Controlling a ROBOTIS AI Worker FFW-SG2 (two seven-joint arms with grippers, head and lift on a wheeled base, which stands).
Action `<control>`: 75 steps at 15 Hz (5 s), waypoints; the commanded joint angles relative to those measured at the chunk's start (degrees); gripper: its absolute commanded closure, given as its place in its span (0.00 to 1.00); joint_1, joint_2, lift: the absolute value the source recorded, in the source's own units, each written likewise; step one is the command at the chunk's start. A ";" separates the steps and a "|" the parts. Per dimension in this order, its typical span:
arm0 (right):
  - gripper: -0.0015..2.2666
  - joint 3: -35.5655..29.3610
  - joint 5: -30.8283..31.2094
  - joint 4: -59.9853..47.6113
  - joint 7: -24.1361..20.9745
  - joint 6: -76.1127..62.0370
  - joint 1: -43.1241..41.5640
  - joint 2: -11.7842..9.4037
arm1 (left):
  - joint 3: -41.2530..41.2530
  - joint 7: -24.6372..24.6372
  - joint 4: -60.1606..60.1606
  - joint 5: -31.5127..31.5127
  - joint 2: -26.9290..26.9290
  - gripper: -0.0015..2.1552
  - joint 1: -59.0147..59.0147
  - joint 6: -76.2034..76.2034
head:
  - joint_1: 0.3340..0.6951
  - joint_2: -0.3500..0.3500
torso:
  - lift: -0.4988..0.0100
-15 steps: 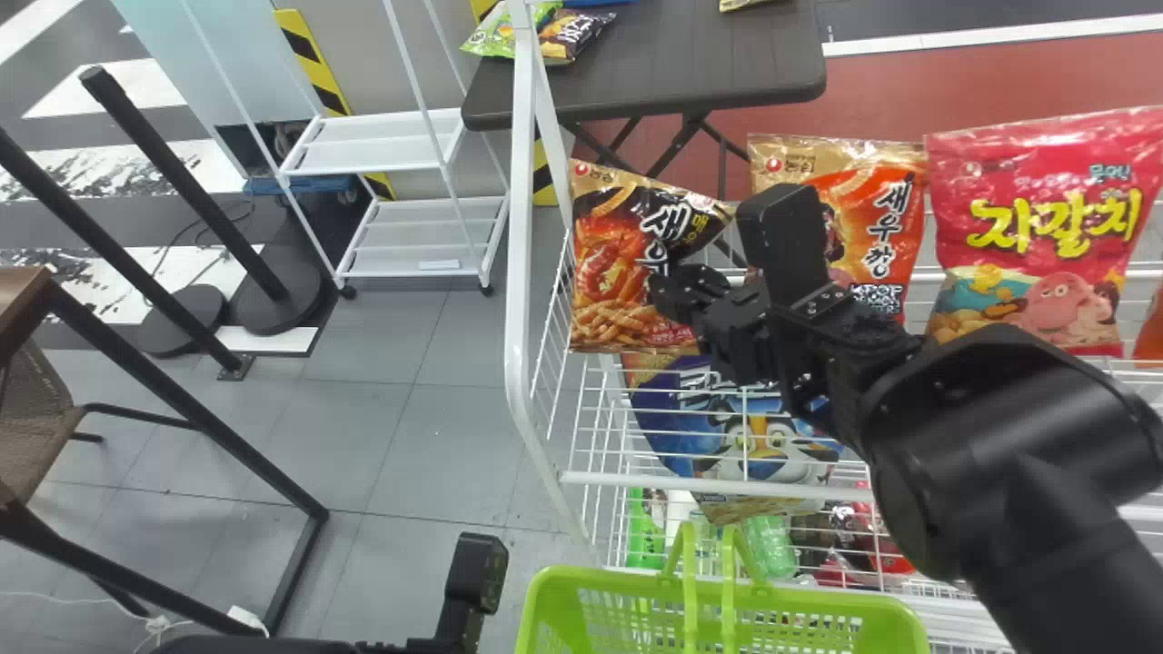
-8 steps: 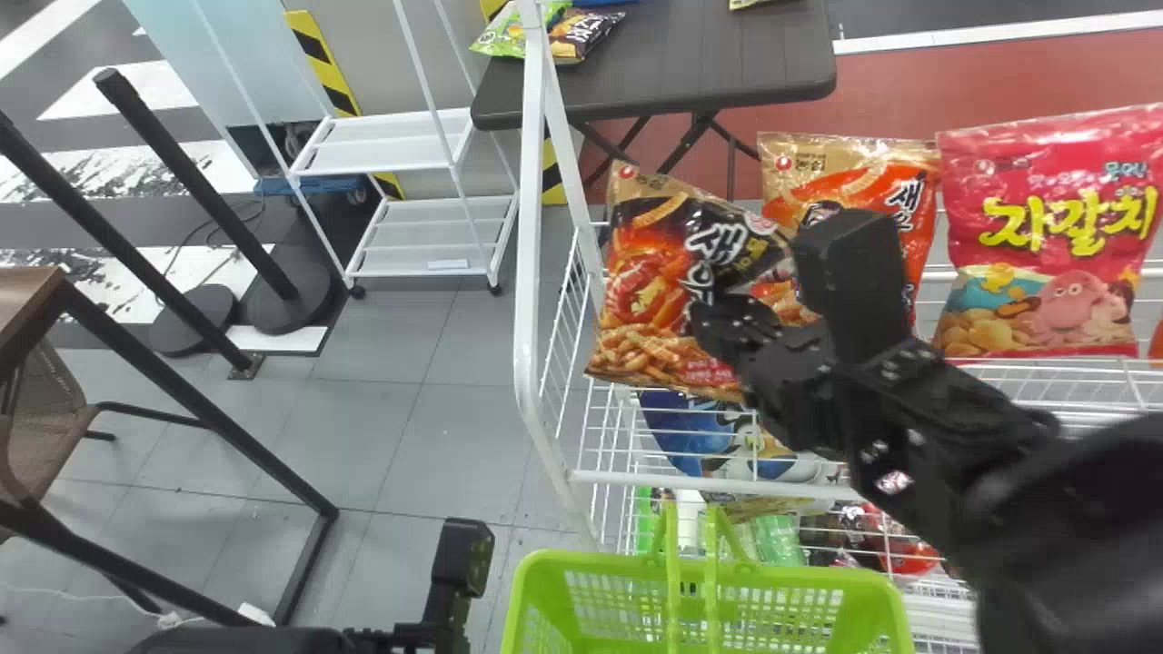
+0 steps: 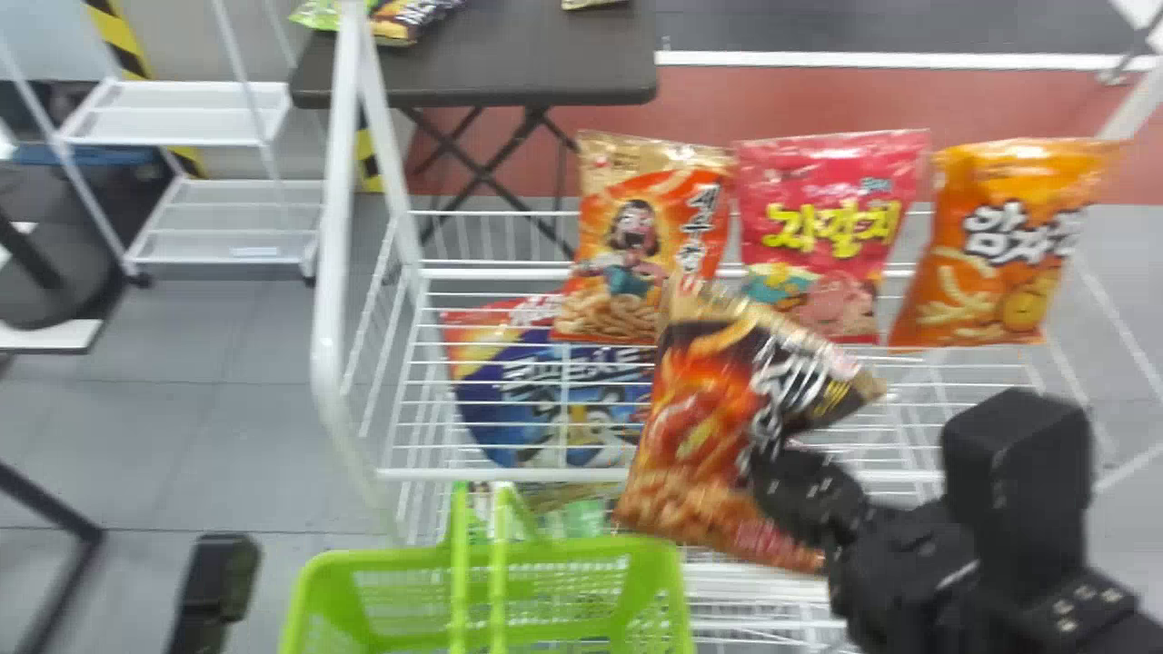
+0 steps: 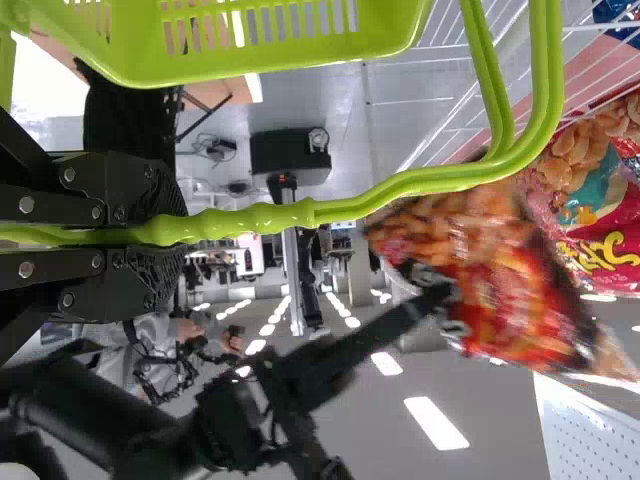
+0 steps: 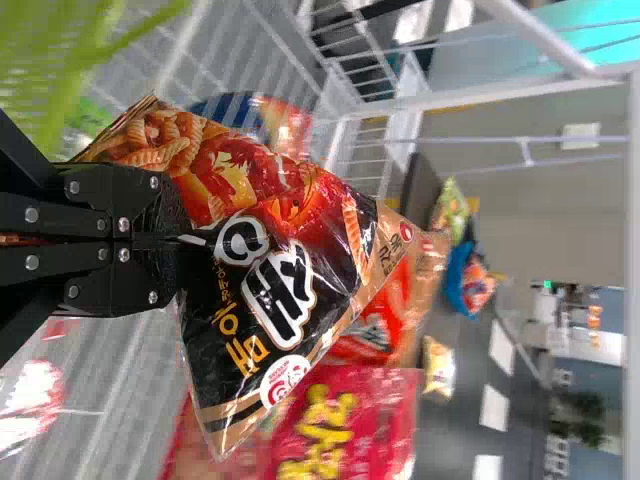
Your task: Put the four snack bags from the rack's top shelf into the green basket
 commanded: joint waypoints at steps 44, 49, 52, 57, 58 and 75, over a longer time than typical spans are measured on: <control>0.56 9.45 -0.17 63.82 -15.56 -32.35 -44.52 15.11 | -5.65 0.04 -0.02 -2.40 -0.29 0.99 1.54 0.07 | 1.00 0.54 | 0.98; 0.89 8.75 -2.02 58.28 -12.48 -29.71 -40.39 15.11 | -5.56 0.21 -0.02 -2.40 -0.38 0.99 1.45 0.07 | 1.00 0.55 | 0.98; 0.89 9.01 -1.93 49.76 -10.72 -27.25 -36.08 15.11 | -5.65 0.65 -0.11 -2.40 -0.38 0.99 1.18 0.07 | 1.00 0.57 | 0.98; 0.89 9.19 -2.46 32.01 -9.93 -18.64 -27.38 12.07 | -5.56 0.92 -0.11 -2.58 -0.47 0.99 0.22 0.07 | 1.00 0.59 | 0.98; 0.89 9.10 -3.25 27.61 -9.84 -16.53 -24.57 10.58 | -5.65 1.09 -0.02 -2.58 -0.55 0.99 0.04 0.07 | 1.00 0.58 | 0.98; 0.89 0.66 -28.83 5.90 -9.93 26.71 -2.51 1.70 | -5.47 3.11 0.33 -2.58 -1.08 0.99 -0.84 0.07 | 1.00 0.37 | 0.98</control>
